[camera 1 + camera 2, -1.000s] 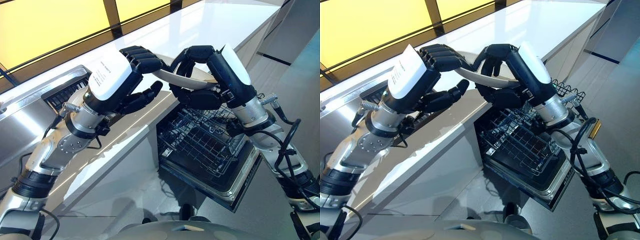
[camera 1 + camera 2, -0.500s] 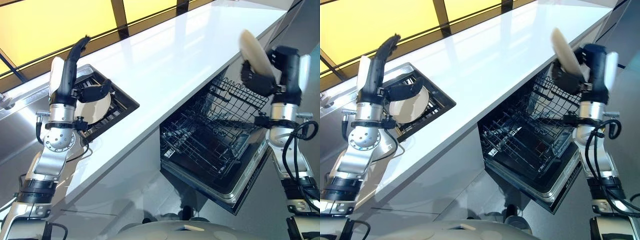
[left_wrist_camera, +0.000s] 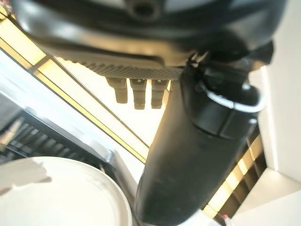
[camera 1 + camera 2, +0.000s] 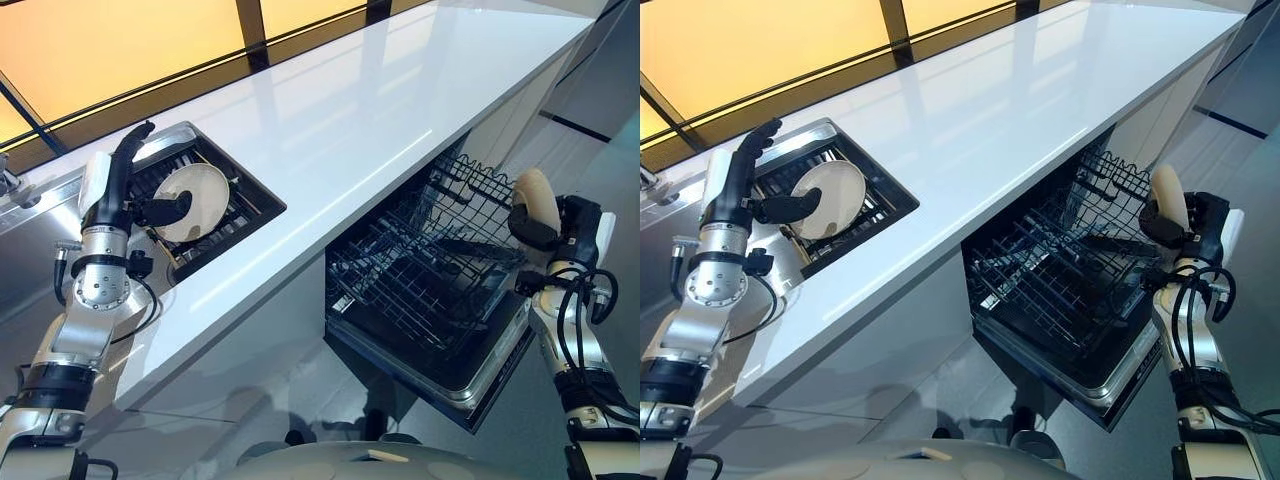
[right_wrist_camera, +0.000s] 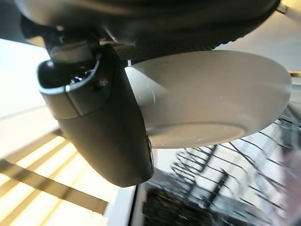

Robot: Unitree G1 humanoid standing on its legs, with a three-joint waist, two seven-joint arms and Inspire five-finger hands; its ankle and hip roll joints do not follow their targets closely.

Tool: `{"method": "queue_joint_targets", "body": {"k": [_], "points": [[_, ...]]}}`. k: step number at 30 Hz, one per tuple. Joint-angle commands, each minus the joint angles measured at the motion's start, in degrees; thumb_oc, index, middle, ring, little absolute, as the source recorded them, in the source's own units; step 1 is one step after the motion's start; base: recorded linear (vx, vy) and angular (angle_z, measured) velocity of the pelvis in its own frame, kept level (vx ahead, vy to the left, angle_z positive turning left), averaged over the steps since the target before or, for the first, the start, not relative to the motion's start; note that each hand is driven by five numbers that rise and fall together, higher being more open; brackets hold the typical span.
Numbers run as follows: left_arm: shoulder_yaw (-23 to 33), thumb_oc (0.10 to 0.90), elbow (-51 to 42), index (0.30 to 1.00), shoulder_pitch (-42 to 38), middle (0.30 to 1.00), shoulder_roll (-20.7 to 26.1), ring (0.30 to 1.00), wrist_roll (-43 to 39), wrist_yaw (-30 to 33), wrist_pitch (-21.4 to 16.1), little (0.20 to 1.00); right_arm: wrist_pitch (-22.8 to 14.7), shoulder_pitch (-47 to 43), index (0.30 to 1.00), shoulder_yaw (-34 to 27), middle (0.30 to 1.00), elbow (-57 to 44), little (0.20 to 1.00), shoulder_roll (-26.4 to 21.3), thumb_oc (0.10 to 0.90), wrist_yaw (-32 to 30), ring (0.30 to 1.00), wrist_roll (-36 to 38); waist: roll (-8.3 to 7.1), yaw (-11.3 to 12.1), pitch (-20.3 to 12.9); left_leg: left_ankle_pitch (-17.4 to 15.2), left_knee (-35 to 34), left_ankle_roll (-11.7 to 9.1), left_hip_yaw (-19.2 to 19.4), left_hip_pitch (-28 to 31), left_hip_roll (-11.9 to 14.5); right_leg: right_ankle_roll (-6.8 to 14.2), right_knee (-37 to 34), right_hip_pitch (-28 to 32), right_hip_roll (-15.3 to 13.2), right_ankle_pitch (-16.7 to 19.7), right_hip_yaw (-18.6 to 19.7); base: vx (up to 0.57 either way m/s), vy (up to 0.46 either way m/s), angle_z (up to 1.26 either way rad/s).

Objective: Pick up plates and place into dishwasher.

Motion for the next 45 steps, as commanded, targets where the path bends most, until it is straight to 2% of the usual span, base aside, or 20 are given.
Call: {"method": "queue_joint_targets", "body": {"k": [1, 4, 9, 15, 17, 18, 19, 20, 21, 22, 23, 29, 34, 39, 45], "points": [[2.17, 0.800, 1.13, 0.900, -5.61, 0.900, 6.22, 0.900, 0.52, 0.64, -2.66, 0.900, -5.06, -6.25, 0.300, 0.24, 0.300, -2.81, 0.200, -4.50, 0.100, 5.25, 0.300, -1.10, 1.26, 0.53, -4.19, -4.46, 1.52, 2.35, -0.57, -2.28, -4.08, 0.63, 9.80, 0.85, 4.40, -13.24, -1.90, 0.02, -0.031, 0.09], [1.37, 0.800, 2.56, 0.900, -6.82, 0.900, 6.99, 0.900, 1.76, -0.47, -2.81, 0.900, -4.41, -7.75, 0.300, 2.51, 0.300, -0.01, 0.200, -5.56, 0.100, 9.62, 0.300, -3.02, 1.11, 0.80, -3.74, -4.68, 1.96, 2.38, -0.66, -2.22, -4.06, 0.69, 11.14, 0.71, 3.99, -13.63, -2.65, 0.03, -0.048, 0.11], [0.43, 0.800, 3.07, 0.900, -7.74, 0.900, 9.07, 0.900, 1.69, -3.13, -1.76, 0.900, -0.77, -11.69, 0.300, 6.46, 0.300, 5.40, 0.200, -9.08, 0.100, 16.26, 0.300, -3.58, 0.63, 1.86, -3.02, -5.30, 3.40, 1.99, -0.78, -2.32, -3.83, 0.29, 11.01, 1.35, 3.89, -14.03, -4.07, 0.05, -0.081, 0.23], [-0.51, 0.800, 2.67, 0.900, -8.19, 0.900, 11.19, 0.900, 1.23, -4.28, -0.72, 0.900, 4.44, -18.51, 0.300, 12.74, 0.300, 11.03, 0.200, -11.45, 0.100, 18.00, 0.300, -4.97, -0.25, 4.02, -2.44, -5.91, 5.86, 0.83, -1.20, -3.25, -3.84, -0.47, 6.75, 3.18, 4.79, -12.49, -5.50, 0.07, -0.109, 0.15], [-0.02, 0.800, 1.56, 0.900, -7.90, 0.900, 11.81, 0.900, 1.02, -4.97, -0.11, 0.900, 8.52, -20.90, 0.300, 14.32, 0.300, 13.04, 0.200, -12.26, 0.100, 17.44, 0.300, -5.75, -0.44, 5.01, -2.03, -6.05, 7.48, 0.36, -1.68, -4.41, -3.61, -1.01, 7.11, 3.14, 4.93, -12.94, -5.99, 0.06, -0.126, 0.14], [0.09, 0.800, 1.36, 0.900, -7.84, 0.900, 12.04, 0.900, 1.01, -5.15, -0.21, 0.900, 10.11, -21.63, 0.413, 14.83, 0.413, 13.81, 0.332, -12.70, 0.232, 17.23, 0.413, -6.90, -0.48, 5.31, -1.76, -6.05, 8.42, 0.23, -1.89, -5.11, -3.54, -1.25, 7.53, 2.92, 4.89, -13.14, -6.15, 0.01, -0.112, 0.21], [0.04, 0.800, 1.32, 0.900, -8.05, 0.900, 12.35, 0.900, 0.65, -5.33, -0.49, 0.900, 12.09, -22.87, 0.448, 15.59, 0.448, 14.87, 0.373, -13.36, 0.273, 17.06, 0.448, -7.04, -0.49, 5.71, -1.29, -6.02, 9.63, 0.03, -2.20, -6.12, -3.50, -1.49, 8.06, 2.61, 4.76, -13.27, -6.43, 0.00, -0.097, 0.23], [-0.19, 0.800, 1.26, 0.900, -8.43, 0.900, 12.62, 0.900, 0.42, -5.57, -0.64, 0.900, 13.79, -23.92, 0.444, 16.22, 0.444, 16.36, 0.367, -13.80, 0.267, 16.78, 0.444, -7.56, -0.44, 6.06, -0.85, -5.97, 10.54, -0.14, -2.49, -6.90, -3.45, -1.77, 8.66, 2.35, 4.67, -13.49, -6.76, -0.01, -0.091, 0.27], [-0.34, 0.800, 1.35, 0.900, -8.86, 0.900, 12.93, 0.900, 0.42, -5.94, -0.87, 0.900, 14.90, -24.84, 0.498, 16.46, 0.498, 18.52, 0.431, -13.98, 0.331, 16.94, 0.498, -8.76, -0.35, 6.40, -0.41, -5.95, 11.22, -0.26, -2.85, -7.49, -3.42, -2.05, 9.25, 2.17, 4.60, -13.77, -7.10, 0.00, -0.084, 0.33], [-0.47, 0.800, 1.42, 0.900, -9.13, 0.900, 13.20, 0.900, 0.40, -6.22, -1.16, 0.900, 16.97, -25.47, 0.848, 16.83, 0.848, 20.43, 0.840, -14.17, 0.740, 17.17, 0.848, -9.93, -0.23, 6.69, -0.04, -5.86, 11.63, -0.38, -3.06, -7.89, -3.33, -2.32, 9.83, 2.08, 4.57, -14.11, -7.44, 0.00, -0.072, 0.31], [-0.50, 0.800, 1.44, 0.900, -9.37, 0.900, 13.50, 0.900, 0.17, -6.63, -1.40, 0.900, 17.70, -25.98, 0.900, 17.18, 0.900, 22.19, 0.900, -14.39, 0.800, 17.18, 0.900, -10.96, -0.08, 6.97, 0.29, -5.76, 11.94, -0.51, -3.32, -8.24, -3.31, -2.53, 10.27, 2.01, 4.48, -14.39, -7.77, 0.00, -0.063, 0.24], [-0.54, 0.800, 0.62, 0.900, -9.86, 0.900, 15.84, 0.900, 0.08, -8.52, -1.82, 0.900, 21.72, -27.63, 0.900, 19.37, 0.900, 26.09, 0.900, -14.89, 0.800, 16.58, 0.900, -15.42, 1.07, 7.95, 1.21, -3.97, 10.95, -1.96, -4.29, -9.10, -2.58, -3.26, 11.23, 2.09, 4.10, -15.47, -9.80, 0.00, -0.037, 0.16], [-0.52, 0.800, 0.79, 0.900, -10.31, 0.900, 16.69, 0.900, 0.79, -10.17, -1.08, 0.900, 22.10, -27.41, 0.900, 20.26, 0.900, 25.48, 0.900, -14.96, 0.800, 15.54, 0.900, -18.11, 2.19, 7.52, 1.46, -1.42, 8.50, -3.61, -3.45, -9.69, -1.49, -3.08, 9.79, 2.71, 4.15, -15.07, -10.10, 0.00, -0.001, 0.02], [-1.46, 0.800, 3.30, 0.900, -13.21, 0.900, 18.54, 0.900, 0.56, -11.20, -0.70, 0.900, 20.75, -27.06, 0.900, 21.09, 0.900, 21.20, 0.900, -15.16, 0.800, 14.38, 0.900, -17.81, 2.98, 5.97, 1.51, -2.30, 9.59, -3.39, -2.64, -9.74, -1.29, -2.96, 11.33, 1.36, 3.32, -15.52, -9.76, -0.04, 0.043, -0.02], [-3.34, 0.800, 7.00, 0.900, -16.79, 0.900, 20.42, 0.900, 1.48, -11.71, 0.08, 0.900, 14.67, -23.28, 0.900, 19.00, 0.900, 9.86, 0.900, -14.68, 0.800, 8.63, 0.900, -15.08, 3.13, 3.19, 1.46, -4.53, 10.86, -2.09, -1.34, -8.10, -1.98, -2.39, 11.66, 1.38, 2.85, -15.19, -7.96, 0.00, 0.061, -0.12]]}}
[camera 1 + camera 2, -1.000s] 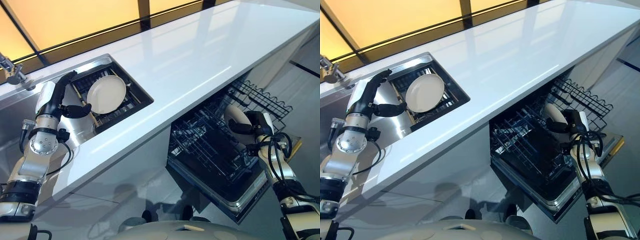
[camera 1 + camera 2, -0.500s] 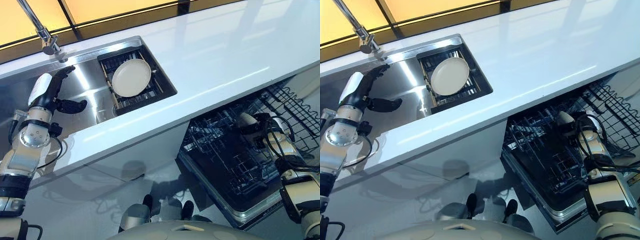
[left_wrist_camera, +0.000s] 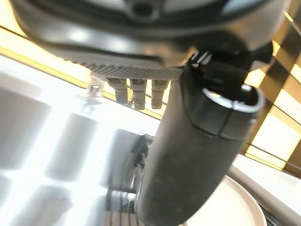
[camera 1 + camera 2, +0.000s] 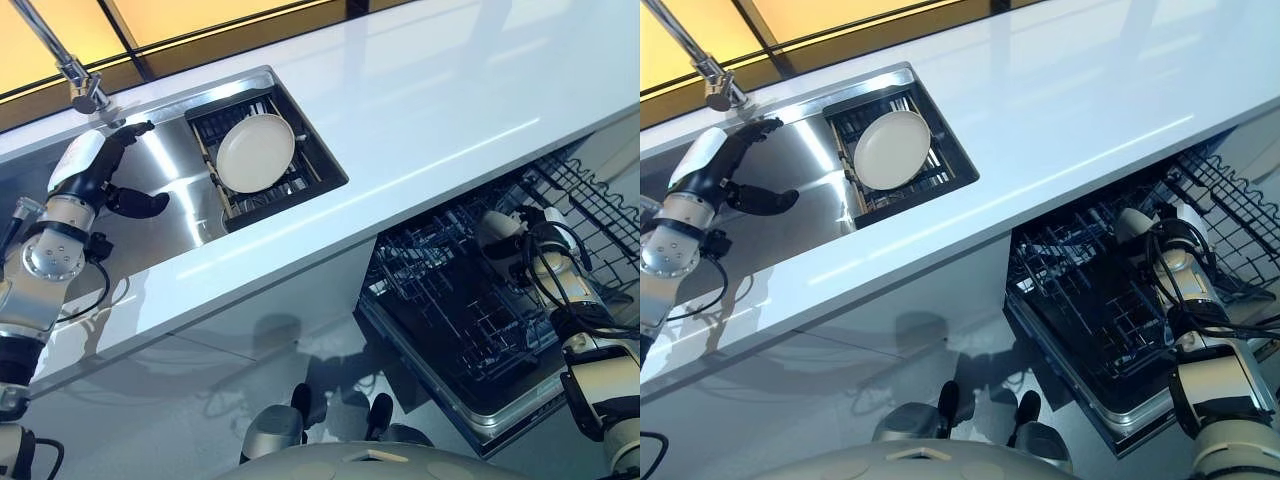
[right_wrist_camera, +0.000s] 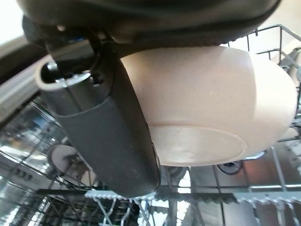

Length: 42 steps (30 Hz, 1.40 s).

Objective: Pick up plates and place into dishwasher.

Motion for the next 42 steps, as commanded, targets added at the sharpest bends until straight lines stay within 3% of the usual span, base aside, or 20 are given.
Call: {"method": "queue_joint_targets", "body": {"k": [1, 5, 12, 18, 29, 39, 41, 42], "points": [[0.78, 0.800, 2.22, 0.900, -8.13, 0.900, 5.67, 0.900, 1.51, 1.94, -2.14, 0.900, -8.53, -0.67, 0.900, 1.82, 0.900, -11.54, 0.900, -8.07, 0.800, -8.16, 0.900, -0.36, 0.76, -2.57, -5.64, -5.64, 6.72, -0.10, 3.05, -3.83, -2.99, -1.02, 11.12, 0.02, 2.60, -12.92, -1.27, 0.02, 0.080, -0.15], [0.74, 0.800, 3.81, 0.900, -8.57, 0.900, 5.72, 0.900, 1.75, 1.82, -0.60, 0.900, -14.40, 3.99, 0.900, -2.48, 0.900, -21.41, 0.900, -6.90, 0.800, -10.67, 0.900, -0.49, 0.90, -4.42, -6.02, -6.57, 6.27, 0.98, 4.19, -2.48, -3.57, -0.32, 10.48, 0.16, 2.74, -12.45, 0.45, 0.03, 0.095, -0.21], [1.19, 0.800, 5.50, 0.900, -8.16, 0.900, 4.31, 0.900, 2.85, 2.25, 3.27, 0.900, -24.27, 10.84, 0.900, -8.25, 0.900, -33.01, 0.900, -5.79, 0.800, -8.99, 0.900, -1.90, 1.03, -7.22, -6.85, -6.86, 3.80, 2.35, 5.98, -0.65, -4.46, 0.99, 8.70, 0.09, 3.21, -11.19, 3.26, 0.04, 0.109, -0.27], [1.70, 0.800, 7.01, 0.900, -6.42, 0.900, 1.88, 0.900, 5.07, 2.68, 7.67, 0.900, -29.94, 15.58, 0.900, -12.63, 0.900, -40.86, 0.900, -4.34, 0.800, -7.67, 0.900, 1.33, 0.80, -9.00, -7.50, -7.54, 2.93, 3.78, 7.49, -0.06, -5.25, 1.93, 8.99, -1.08, 3.36, -10.79, 5.78, 0.05, 0.140, -0.17], [1.74, 0.800, 12.77, 0.900, -3.63, 0.900, -0.65, 0.900, 11.69, -0.94, 17.05, 0.900, -33.43, 20.58, 0.900, -17.31, 0.900, -50.13, 0.900, -1.33, 0.800, -3.33, 0.900, 3.44, 1.21, -11.44, -7.45, -7.70, 0.77, 5.34, 10.55, 0.50, -6.67, 4.34, 9.20, -3.96, 2.65, -8.69, 8.70, 0.03, 0.158, -0.20], [3.67, 0.800, 19.17, 0.900, -2.24, 0.900, -0.80, 0.900, 10.20, -3.20, 18.91, 0.900, -33.28, 24.62, 0.900, -20.27, 0.900, -52.36, 0.900, -1.48, 0.800, 0.37, 0.900, 4.74, 1.65, -13.23, -7.27, -7.46, -0.22, 6.12, 13.24, -0.30, -7.15, 5.71, 10.68, -7.55, 1.78, -7.72, 10.51, 0.00, 0.141, -0.28], [3.55, 0.759, 19.98, 0.865, -2.31, 0.865, -1.15, 0.865, 9.20, -3.35, 19.09, 0.859, -33.35, 25.05, 0.900, -20.32, 0.900, -52.38, 0.900, -1.37, 0.800, 1.02, 0.900, 4.91, 1.79, -13.56, -7.23, -7.45, -0.35, 6.16, 13.67, -0.36, -7.20, 5.94, 11.06, -8.06, 1.66, -7.77, 10.77, -0.02, 0.104, -0.21], [3.43, 0.504, 20.30, 0.646, -2.47, 0.646, -1.22, 0.646, 8.43, -3.79, 19.09, 0.604, -33.37, 25.39, 0.900, -20.33, 0.900, -52.52, 0.900, -1.31, 0.800, 1.17, 0.900, 4.93, 1.84, -13.78, -7.23, -7.45, -0.46, 6.22, 13.96, -0.34, -7.26, 6.09, 11.16, -8.28, 1.56, -7.61, 10.89, -0.01, 0.069, -0.22]]}}
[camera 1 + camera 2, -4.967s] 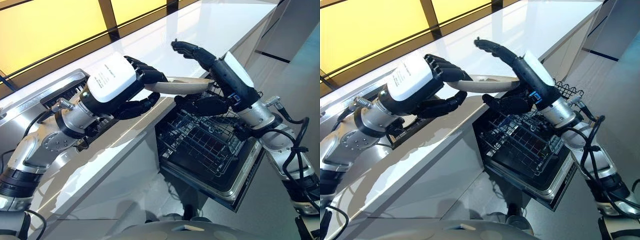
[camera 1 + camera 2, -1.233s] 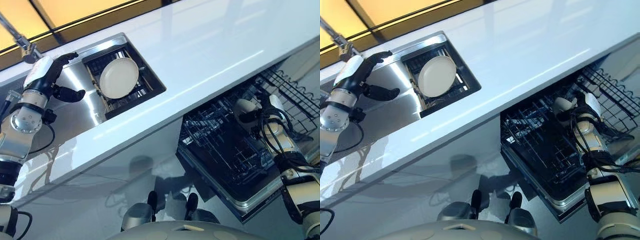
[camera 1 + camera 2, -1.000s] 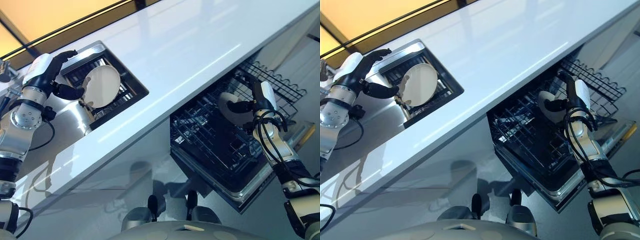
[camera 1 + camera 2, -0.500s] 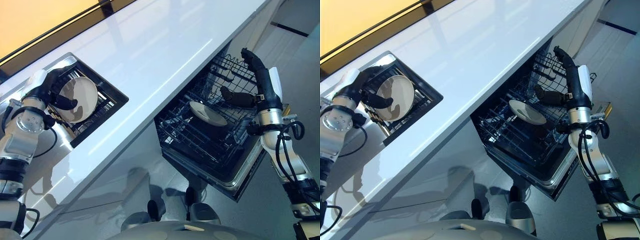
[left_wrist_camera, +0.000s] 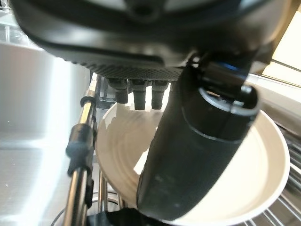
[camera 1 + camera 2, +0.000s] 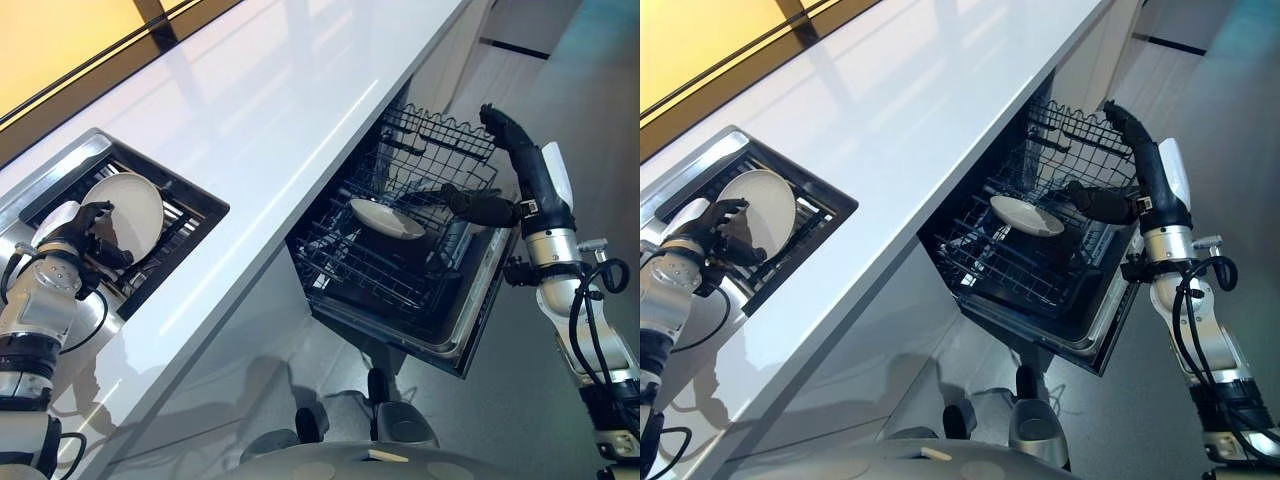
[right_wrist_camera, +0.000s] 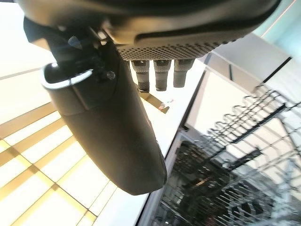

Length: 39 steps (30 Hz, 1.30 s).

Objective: Pick up plates and place into dishwasher.

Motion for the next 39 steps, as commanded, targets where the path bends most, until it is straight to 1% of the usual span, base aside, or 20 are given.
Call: {"method": "queue_joint_targets", "body": {"k": [1, 2, 3, 6, 7, 8, 9, 10, 11, 12, 13, 14, 15, 17, 18, 19, 26, 30, 34, 39], "points": [[2.12, 0.435, 2.50, 0.587, -2.53, 0.587, 4.85, 0.587, -0.41, 1.43, -0.78, 0.535, -6.38, -2.95, 0.900, -6.09, 0.900, -5.17, 0.900, -1.17, 0.800, -0.65, 0.900, 2.08, 1.92, -1.44, -5.06, -4.78, 3.36, 3.58, -1.00, -5.28, -5.43, 5.09, 8.13, -1.55, 0.88, -9.98, -1.70, -0.01, 0.067, -0.25], [2.26, 0.169, 2.76, 0.359, -2.56, 0.359, 4.59, 0.359, -1.50, 1.36, -1.37, 0.269, -6.50, -2.75, 0.900, -6.10, 0.900, -5.04, 0.900, -1.11, 0.800, -0.39, 0.900, 2.12, 1.96, -1.56, -5.06, -4.77, 3.30, 3.58, -0.80, -5.23, -5.41, 5.17, 8.12, -1.58, 0.83, -10.00, -1.60, -0.01, 0.044, -0.23], [2.39, 0.100, 2.93, 0.300, -2.67, 0.300, 4.37, 0.300, -1.98, 1.36, -1.89, 0.200, -6.53, -2.73, 0.900, -6.08, 0.900, -4.89, 0.900, -1.13, 0.800, -0.31, 0.900, 2.24, 1.97, -1.59, -5.06, -4.79, 3.21, 3.62, -0.69, -5.17, -5.41, 5.19, 8.10, -1.63, 0.81, -9.97, -1.59, -0.01, 0.043, -0.16], [2.27, 0.100, 3.23, 0.300, -3.46, 0.300, 4.04, 0.300, -3.01, 1.63, -3.55, 0.200, -6.42, -2.90, 0.900, -5.67, 0.900, -4.32, 0.900, -1.21, 0.800, -0.36, 0.900, 1.91, 2.10, -1.57, -5.16, -4.85, 3.26, 3.59, -0.40, -5.18, -5.40, 5.32, 8.12, -1.73, 0.68, -10.03, -1.65, 0.00, 0.009, -0.03], [2.04, 0.149, 3.19, 0.342, -3.72, 0.342, 3.94, 0.342, -3.03, 1.86, -3.76, 0.249, -6.41, -2.99, 0.900, -5.35, 0.900, -4.16, 0.900, -1.08, 0.800, -0.57, 0.900, 1.78, 2.11, -1.49, -5.18, -4.88, 3.27, 3.59, -0.38, -5.18, -5.40, 5.37, 8.13, -1.69, 0.62, -10.06, -1.71, 0.00, 0.000, 0.00], [1.74, 0.320, 2.82, 0.488, -3.79, 0.488, 3.81, 0.488, -3.45, 2.61, -3.94, 0.420, -6.43, -2.96, 0.900, -5.05, 0.900, -4.09, 0.900, -0.98, 0.800, -0.88, 0.900, 1.59, 2.08, -1.42, -5.15, -4.90, 3.32, 3.57, -0.41, -5.17, -5.41, 5.39, 8.18, -1.64, 0.55, -10.05, -1.80, 0.00, 0.000, 0.00], [1.66, 0.709, 2.49, 0.822, -3.83, 0.822, 3.47, 0.822, -3.58, 3.13, -4.46, 0.809, -6.26, -2.93, 0.900, -4.71, 0.900, -4.10, 0.900, -0.69, 0.800, -1.16, 0.900, 1.19, 2.06, -1.31, -5.17, -4.93, 3.30, 3.61, -0.49, -5.09, -5.39, 5.41, 8.30, -1.59, 0.52, -10.12, -1.89, 0.00, 0.000, 0.00], [1.60, 0.753, 2.25, 0.860, -3.86, 0.860, 3.32, 0.860, -3.99, 3.44, -4.76, 0.853, -6.12, -2.91, 0.900, -4.45, 0.900, -4.09, 0.900, -0.55, 0.800, -1.32, 0.900, 1.15, 2.03, -1.24, -5.19, -4.91, 3.30, 3.59, -0.52, -5.07, -5.37, 5.43, 8.37, -1.54, 0.48, -10.16, -1.96, -0.01, -0.031, 0.00], [1.64, 0.652, 1.57, 0.773, -3.67, 0.773, 3.00, 0.773, -3.84, 3.67, -5.15, 0.752, -5.96, -2.73, 0.900, -4.23, 0.900, -4.05, 0.900, -0.25, 0.800, -1.45, 0.900, 1.31, 1.98, -1.10, -5.23, -4.89, 3.27, 3.59, -0.64, -4.99, -5.33, 5.40, 8.49, -1.45, 0.46, -10.24, -2.11, -0.01, -0.030, 0.01], [1.65, 0.495, 1.29, 0.639, -3.56, 0.639, 2.84, 0.639, -3.95, 3.85, -5.33, 0.595, -5.88, -2.66, 0.900, -4.09, 0.900, -3.97, 0.900, -0.09, 0.800, -1.46, 0.900, 1.37, 1.95, -1.05, -5.22, -4.90, 3.28, 3.58, -0.68, -4.94, -5.31, 5.41, 8.58, -1.42, 0.43, -10.25, -2.17, 0.00, 0.000, 0.00], [1.68, 0.372, 1.03, 0.533, -3.40, 0.533, 2.65, 0.533, -4.11, 4.26, -5.44, 0.472, -5.76, -2.62, 0.900, -3.98, 0.900, -3.95, 0.900, 0.01, 0.800, -1.40, 0.900, 1.40, 1.92, -1.03, -5.24, -4.90, 3.22, 3.57, -0.74, -4.88, -5.28, 5.41, 8.62, -1.39, 0.41, -10.29, -2.21, 0.00, 0.000, 0.00], [1.80, 0.372, 0.49, 0.533, -3.13, 0.533, 2.26, 0.533, -3.63, 5.03, -5.79, 0.472, -5.73, -2.40, 0.900, -3.83, 0.900, -3.80, 0.900, 0.40, 0.800, -1.44, 0.900, 1.15, 1.82, -0.92, -5.21, -4.92, 3.26, 3.60, -0.88, -4.82, -5.27, 5.39, 8.72, -1.31, 0.41, -10.35, -2.34, -0.01, -0.034, 0.01], [1.93, 0.320, -0.03, 0.488, -2.89, 0.488, 2.07, 0.488, -3.39, 6.21, -6.23, 0.420, -5.43, -2.32, 0.900, -3.68, 0.900, -3.87, 0.900, 0.55, 0.800, -1.48, 0.900, 1.31, 1.71, -0.87, -5.21, -4.93, 3.24, 3.59, -0.98, -4.77, -5.24, 5.38, 8.75, -1.25, 0.42, -10.39, -2.41, -0.01, -0.042, 0.01], [2.14, 0.364, -0.69, 0.526, -2.57, 0.526, 1.70, 0.526, -3.82, 9.30, -7.25, 0.464, -5.21, -2.12, 0.900, -3.38, 0.900, -3.80, 0.900, 0.82, 0.800, -1.55, 0.900, 1.58, 1.56, -0.80, -5.21, -4.87, 3.17, 3.54, -1.12, -4.70, -5.17, 5.32, 8.74, -1.13, 0.42, -10.52, -2.62, -0.01, -0.045, 0.01], [2.40, 0.726, -0.96, 0.836, -2.39, 0.836, 1.48, 0.836, -4.02, 10.88, -8.19, 0.826, -5.29, -1.95, 0.900, -3.23, 0.900, -3.58, 0.900, 1.16, 0.800, -1.64, 0.900, 1.59, 1.44, -0.71, -5.29, -4.87, 3.13, 3.50, -1.12, -4.68, -5.12, 5.26, 8.61, -0.99, 0.43, -10.63, -2.78, -0.01, -0.046, 0.01], [2.66, 0.800, -1.41, 0.900, -2.23, 0.900, 1.42, 0.900, -4.36, 11.62, -8.67, 0.900, -5.40, -1.77, 0.900, -3.13, 0.900, -3.45, 0.900, 1.48, 0.800, -1.69, 0.900, 1.53, 1.35, -0.63, -5.32, -4.89, 3.14, 3.48, -1.09, -4.65, -5.07, 5.22, 8.53, -0.88, 0.43, -10.70, -2.92, -0.01, -0.045, 0.01], [4.81, 0.800, -5.53, 0.900, 0.94, 0.900, 0.21, 0.900, -4.06, 17.86, -12.15, 0.900, -5.42, -0.49, 0.900, -2.70, 0.900, -3.62, 0.900, 2.99, 0.800, -2.40, 0.900, 1.29, 0.75, -0.15, -5.26, -4.92, 3.10, 3.37, -1.55, -4.33, -4.80, 5.07, 8.71, -0.46, 0.62, -11.04, -3.40, -0.01, -0.045, 0.01], [6.79, 0.800, -8.26, 0.900, 3.15, 0.900, -0.30, 0.900, -3.04, 24.89, -15.30, 0.900, -5.84, 0.76, 0.900, -2.52, 0.900, -3.25, 0.900, 4.14, 0.800, -2.22, 0.900, 1.36, 0.39, 0.14, -5.38, -4.78, 2.93, 3.27, -1.83, -4.16, -4.59, 4.87, 8.51, -0.02, 0.77, -11.19, -3.64, -0.01, -0.043, 0.01], [8.65, 0.800, -11.09, 0.900, 5.25, 0.900, -1.48, 0.900, -2.07, 29.82, -15.49, 0.900, -5.74, 1.62, 0.900, -1.94, 0.900, -2.97, 0.900, 5.59, 0.800, -2.10, 0.900, 0.76, -0.01, 0.36, -5.40, -4.73, 2.75, 3.23, -2.28, -3.90, -4.49, 4.93, 9.02, 0.05, 0.64, -11.00, -3.98, 0.00, -0.030, 0.05], [9.51, 0.800, -12.16, 0.900, 6.60, 0.900, -2.31, 0.900, -2.13, 29.64, -13.51, 0.900, -4.64, 2.36, 0.900, -1.27, 0.900, -2.95, 0.900, 6.48, 0.800, -0.71, 0.900, 1.48, -0.27, 0.27, -5.22, -4.84, 2.77, 3.28, -2.64, -3.71, -4.56, 5.12, 9.73, -0.32, 0.47, -10.73, -4.09, 0.02, 0.004, 0.08]]}}
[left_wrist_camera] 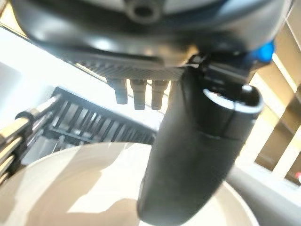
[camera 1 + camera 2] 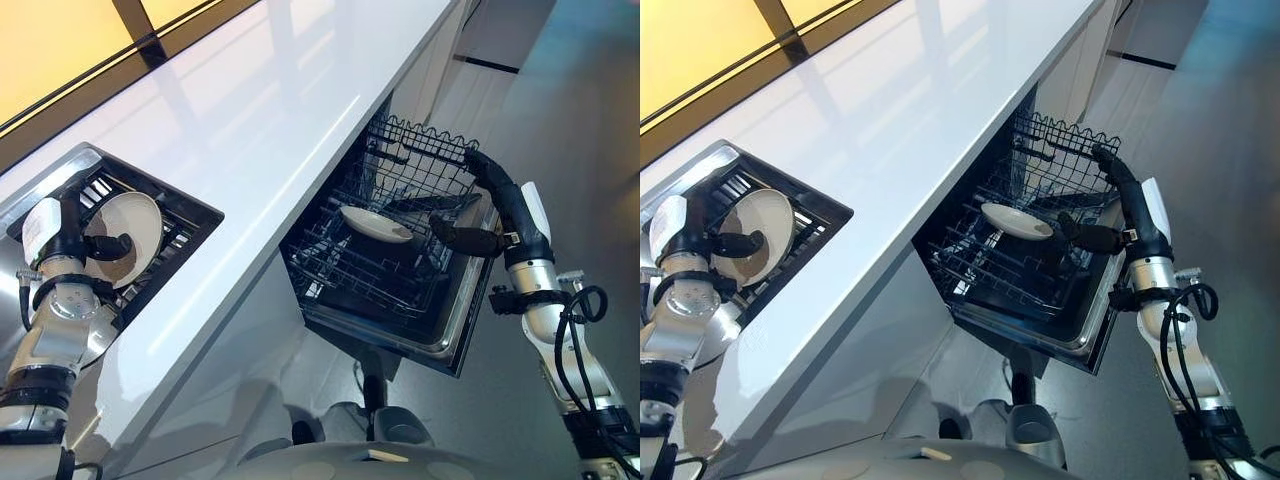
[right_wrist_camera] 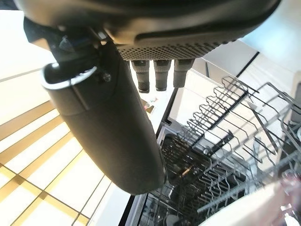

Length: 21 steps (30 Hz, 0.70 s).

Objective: Pick up plates and place into dishwasher.

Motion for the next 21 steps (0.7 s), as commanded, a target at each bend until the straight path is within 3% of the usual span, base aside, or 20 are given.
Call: {"method": "queue_joint_targets", "body": {"k": [1, 6, 13, 21], "points": [[4.29, 0.800, -4.07, 0.900, -2.43, 0.900, 4.66, 0.900, 2.48, 4.12, -0.81, 0.900, -4.07, -4.16, 0.900, -1.75, 0.900, -2.88, 0.900, -0.10, 0.800, -0.31, 0.900, 2.95, 1.08, 0.03, -3.29, -4.66, 2.68, 2.96, -2.32, -4.16, -4.61, 5.21, 10.38, -1.13, 0.99, -11.09, -2.14, 0.03, 0.031, 0.03], [3.76, 0.800, -2.22, 0.900, -2.08, 0.900, 5.37, 0.900, 2.50, 1.85, 0.55, 0.900, -2.88, -3.59, 0.900, -1.23, 0.900, -2.55, 0.900, 0.38, 0.800, 1.65, 0.900, 5.73, 1.15, -0.64, -2.92, -4.68, 2.42, 3.14, -2.04, -3.97, -4.76, 5.54, 10.80, -1.88, 0.86, -10.25, -1.75, 0.05, 0.066, 0.01], [2.37, 0.800, 1.61, 0.900, -4.36, 0.900, 5.74, 0.900, -1.15, -2.57, 1.38, 0.900, -6.66, -3.89, 0.900, -2.33, 0.900, -3.59, 0.900, -0.66, 0.800, 1.17, 0.900, 4.79, 1.34, -1.75, -1.74, -5.08, 3.71, 3.61, -1.16, -4.87, -4.98, 5.74, 11.51, -3.39, 0.88, -9.72, -0.34, 0.07, 0.092, -0.03], [1.40, 0.800, 6.07, 0.900, -7.72, 0.900, 4.34, 0.900, -8.38, -6.21, 0.59, 0.900, -7.11, -5.20, 0.900, -4.68, 0.900, -6.18, 0.900, -3.41, 0.800, 0.46, 0.900, 5.29, 1.90, -2.39, -0.54, -4.99, 4.87, 3.53, -0.43, -6.49, -5.12, 5.67, 11.81, -4.90, 1.03, -9.78, 1.04, 0.05, 0.093, -0.11]]}}
